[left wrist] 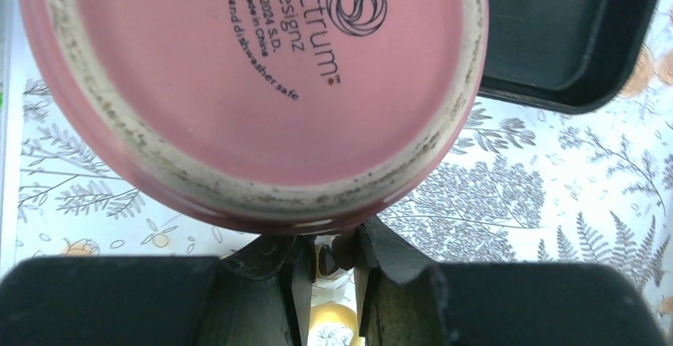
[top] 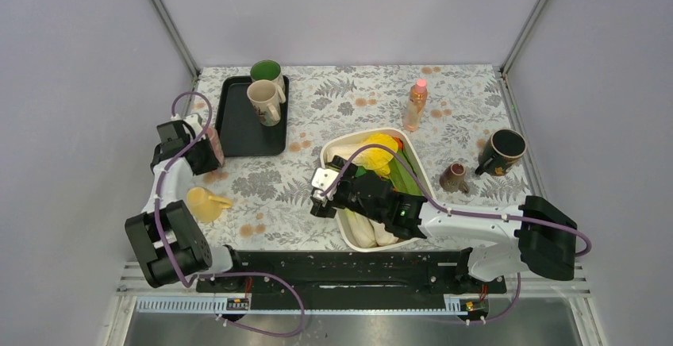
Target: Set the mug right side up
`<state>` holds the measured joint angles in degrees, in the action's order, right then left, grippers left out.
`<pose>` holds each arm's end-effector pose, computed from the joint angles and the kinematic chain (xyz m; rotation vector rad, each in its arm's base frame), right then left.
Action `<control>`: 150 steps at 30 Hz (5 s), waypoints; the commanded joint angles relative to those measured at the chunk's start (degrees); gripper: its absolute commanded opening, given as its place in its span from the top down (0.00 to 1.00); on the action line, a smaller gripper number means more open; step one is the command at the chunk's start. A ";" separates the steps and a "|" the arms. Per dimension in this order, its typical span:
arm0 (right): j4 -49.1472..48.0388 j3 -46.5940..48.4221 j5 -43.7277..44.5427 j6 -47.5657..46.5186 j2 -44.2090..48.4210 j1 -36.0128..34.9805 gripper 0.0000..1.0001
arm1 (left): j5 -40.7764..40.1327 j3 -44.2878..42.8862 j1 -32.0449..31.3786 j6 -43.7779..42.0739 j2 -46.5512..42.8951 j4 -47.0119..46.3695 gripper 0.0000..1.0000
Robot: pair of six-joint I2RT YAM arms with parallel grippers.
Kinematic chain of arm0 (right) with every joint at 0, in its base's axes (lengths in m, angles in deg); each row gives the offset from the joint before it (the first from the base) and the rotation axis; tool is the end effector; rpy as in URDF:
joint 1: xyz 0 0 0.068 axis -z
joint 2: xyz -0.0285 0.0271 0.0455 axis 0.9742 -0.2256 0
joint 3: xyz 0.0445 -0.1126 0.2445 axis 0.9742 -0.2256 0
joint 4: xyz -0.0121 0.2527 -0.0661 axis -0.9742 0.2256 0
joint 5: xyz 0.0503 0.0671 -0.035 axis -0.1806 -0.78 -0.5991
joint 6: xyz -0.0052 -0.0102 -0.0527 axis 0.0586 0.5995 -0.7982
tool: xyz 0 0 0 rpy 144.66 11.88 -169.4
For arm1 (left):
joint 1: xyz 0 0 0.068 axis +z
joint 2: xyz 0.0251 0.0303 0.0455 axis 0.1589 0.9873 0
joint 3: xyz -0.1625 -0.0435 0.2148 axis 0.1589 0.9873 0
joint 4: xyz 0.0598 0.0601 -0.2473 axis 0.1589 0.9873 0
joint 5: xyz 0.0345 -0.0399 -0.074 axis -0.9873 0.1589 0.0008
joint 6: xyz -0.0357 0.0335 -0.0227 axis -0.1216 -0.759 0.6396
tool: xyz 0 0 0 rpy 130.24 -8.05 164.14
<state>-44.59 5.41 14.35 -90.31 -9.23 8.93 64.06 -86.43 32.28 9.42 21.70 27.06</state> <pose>0.1201 0.2814 0.2652 -1.2311 1.3123 0.3696 0.2495 0.0975 0.2230 -0.3707 2.4235 -0.1158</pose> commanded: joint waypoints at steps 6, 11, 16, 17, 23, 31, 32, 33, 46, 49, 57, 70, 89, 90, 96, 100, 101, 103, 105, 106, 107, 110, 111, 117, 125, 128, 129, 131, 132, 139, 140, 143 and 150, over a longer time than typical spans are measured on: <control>-8.69 3.37 0.31 8.37 -2.16 1.95 0.00 | 4.25 -7.68 -4.25 -2.86 -4.37 -1.07 1.00; -11.65 3.68 -3.72 13.52 -3.30 2.99 0.01 | 6.10 -9.57 -6.27 -2.84 -5.36 3.05 1.00; -13.65 5.73 -5.14 18.77 -5.30 3.43 0.01 | 6.85 -11.54 -12.04 -1.71 -8.58 5.76 1.00; -14.30 6.12 -5.31 19.96 -5.67 3.47 0.01 | 6.81 -12.31 -13.82 -1.47 -8.96 6.42 1.00; -17.23 8.29 -4.05 26.70 -8.01 4.13 0.01 | -1.36 -15.10 -23.35 -2.71 -6.68 9.61 1.00; -15.96 6.69 -5.30 24.18 -6.00 4.20 0.01 | 2.37 -19.10 -27.41 -4.43 -4.68 12.55 1.00; -15.72 6.33 -5.42 23.59 -5.81 4.22 0.01 | 4.72 -20.63 -27.17 -3.20 -4.41 14.46 1.00; -15.85 5.82 -5.60 22.97 -5.57 4.30 0.00 | 7.94 -22.28 -26.60 -0.91 -3.94 16.66 1.00; -42.56 5.82 5.86 -0.77 -16.93 0.35 0.01 | 17.33 -26.45 -27.27 30.54 -7.59 10.08 1.00; -52.09 7.05 6.74 -6.88 -22.70 -0.55 0.01 | 17.81 -29.21 -28.23 32.60 -6.64 10.10 1.00; -61.29 12.62 20.02 -18.61 -29.89 -3.05 0.01 | 19.63 -30.82 -29.09 35.29 -7.22 10.80 1.00; -63.48 20.44 26.07 -32.87 -39.58 -2.94 0.01 | 24.56 -31.96 -29.55 38.02 -7.32 9.57 1.00; -63.66 27.94 31.91 -32.53 -41.78 1.06 0.67 | 27.09 -26.15 -31.21 40.44 -7.16 7.49 1.00; -63.61 27.09 31.96 -31.90 -41.23 1.06 0.77 | 26.90 -25.86 -31.22 40.21 -7.06 7.36 1.00; -63.42 20.58 33.29 -27.61 -36.13 0.97 1.00 | 18.64 -28.59 -31.20 31.78 -5.57 9.90 0.59; -48.84 13.99 29.45 -15.71 -26.60 1.12 1.00 | 9.79 -33.89 -31.13 21.02 -5.79 12.76 0.11; -42.12 13.10 27.16 -11.10 -23.65 1.37 1.00 | 7.61 -35.26 -31.13 17.22 -6.07 13.26 0.02; -29.39 12.84 21.57 -2.11 -18.71 2.25 1.00 | 3.54 -37.73 -31.13 12.10 -6.99 13.97 0.01; -19.40 13.86 16.53 3.28 -15.51 3.35 1.00 | 0.93 -39.49 -31.11 7.91 -8.04 14.79 0.01; -14.69 14.86 14.24 6.97 -14.21 3.87 1.00 | 0.50 -40.02 -31.13 5.76 -8.53 15.42 0.01; -10.33 16.04 13.62 9.40 -13.00 4.54 1.00 | 0.63 -40.51 -31.11 3.55 -8.91 16.55 0.01; 6.31 23.67 14.45 28.59 -10.87 7.60 1.00 | 2.39 -42.00 -31.26 -2.11 -9.31 21.78 0.01; 14.54 28.34 13.71 34.62 -10.95 9.17 1.00 | 2.72 -42.27 -31.50 -3.05 -9.26 23.53 0.01; 22.73 37.07 10.11 47.78 -13.52 11.07 1.00 | -3.15 -40.26 -41.51 -7.29 -10.77 26.72 0.01; 23.33 39.98 8.92 50.89 -14.47 11.16 1.00 | -24.88 -34.60 -57.13 -10.69 -7.91 20.98 0.01; 23.09 39.17 9.05 51.40 -13.73 11.11 1.00 | -30.56 -33.37 -57.91 -12.65 -5.25 18.15 0.18; 22.67 38.76 9.11 51.48 -13.30 11.16 1.00 | -32.22 -33.18 -57.94 -13.15 -4.33 17.91 0.30; 21.78 37.85 9.07 51.53 -12.53 11.16 1.00 | -34.29 -32.21 -57.94 -14.23 -3.34 16.91 0.49; 21.43 37.68 8.99 51.57 -12.43 11.16 1.00 | -34.08 -31.89 -57.90 -14.81 -2.91 16.49 0.55; 15.62 35.68 8.81 55.00 -13.75 11.56 1.00 | -25.64 -29.65 -57.88 -15.97 2.78 20.80 0.59; 14.53 35.20 9.01 55.80 -13.98 11.60 1.00 | -26.40 -28.61 -57.79 -15.99 2.84 19.54 0.64; 11.27 33.47 10.08 58.08 -14.09 11.60 1.00 | -27.85 -26.09 -57.42 -16.28 2.25 16.11 0.90; 7.82 31.98 10.67 56.98 -14.04 11.69 0.79 | -30.17 -20.60 -54.77 -20.05 0.08 9.29 1.00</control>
<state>-19.15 35.16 25.43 -30.12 -28.14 21.91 40.98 -111.44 -27.30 -5.86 21.94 38.14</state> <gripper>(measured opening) 0.244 0.142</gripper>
